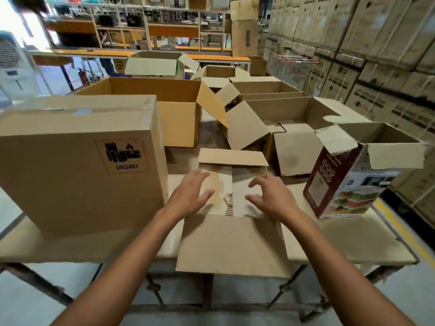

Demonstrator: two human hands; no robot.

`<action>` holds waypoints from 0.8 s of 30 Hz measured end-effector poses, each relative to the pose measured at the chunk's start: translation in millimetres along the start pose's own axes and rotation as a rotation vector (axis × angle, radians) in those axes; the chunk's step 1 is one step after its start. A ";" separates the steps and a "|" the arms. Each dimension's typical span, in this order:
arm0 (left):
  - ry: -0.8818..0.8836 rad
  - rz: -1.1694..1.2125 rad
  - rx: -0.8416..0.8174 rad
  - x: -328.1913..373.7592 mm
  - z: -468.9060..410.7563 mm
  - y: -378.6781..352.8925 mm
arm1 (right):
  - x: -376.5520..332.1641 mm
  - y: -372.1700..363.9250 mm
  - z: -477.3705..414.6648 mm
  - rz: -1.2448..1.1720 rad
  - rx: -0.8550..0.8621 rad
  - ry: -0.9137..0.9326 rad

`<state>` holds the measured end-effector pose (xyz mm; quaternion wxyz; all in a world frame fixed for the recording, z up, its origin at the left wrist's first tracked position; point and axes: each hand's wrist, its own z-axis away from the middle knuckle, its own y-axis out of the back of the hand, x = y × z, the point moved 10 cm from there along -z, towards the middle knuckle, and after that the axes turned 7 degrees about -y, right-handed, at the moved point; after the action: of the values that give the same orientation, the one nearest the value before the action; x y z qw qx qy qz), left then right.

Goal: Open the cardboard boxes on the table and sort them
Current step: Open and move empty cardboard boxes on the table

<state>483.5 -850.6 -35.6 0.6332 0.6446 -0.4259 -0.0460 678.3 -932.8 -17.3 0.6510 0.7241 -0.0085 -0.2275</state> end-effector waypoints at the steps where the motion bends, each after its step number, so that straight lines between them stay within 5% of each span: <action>1: 0.020 -0.005 0.014 -3.7 -14.0 3.1 | 4.8 1.0 -11.1 0.014 0.024 -0.016; 9: 0.261 0.295 -0.001 -54.0 -103.0 -4.9 | 58.8 -10.2 -106.4 -0.345 0.085 -0.352; 14: 0.281 0.268 0.350 -63.7 -134.0 32.3 | 71.2 18.5 -143.6 -0.575 0.254 -0.359; 19: 0.340 0.307 0.526 -62.4 -174.7 43.6 | 62.7 30.9 -185.4 -0.738 0.267 -0.290; 24: 0.244 0.119 0.200 -65.5 -214.6 -22.8 | 46.1 -29.7 -210.9 -0.454 -0.057 -0.138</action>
<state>581.7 -647.7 -45.0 0.6146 0.6788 -0.3858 0.1126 783.0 -744.5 -49.8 0.6012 0.6713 0.1165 -0.4174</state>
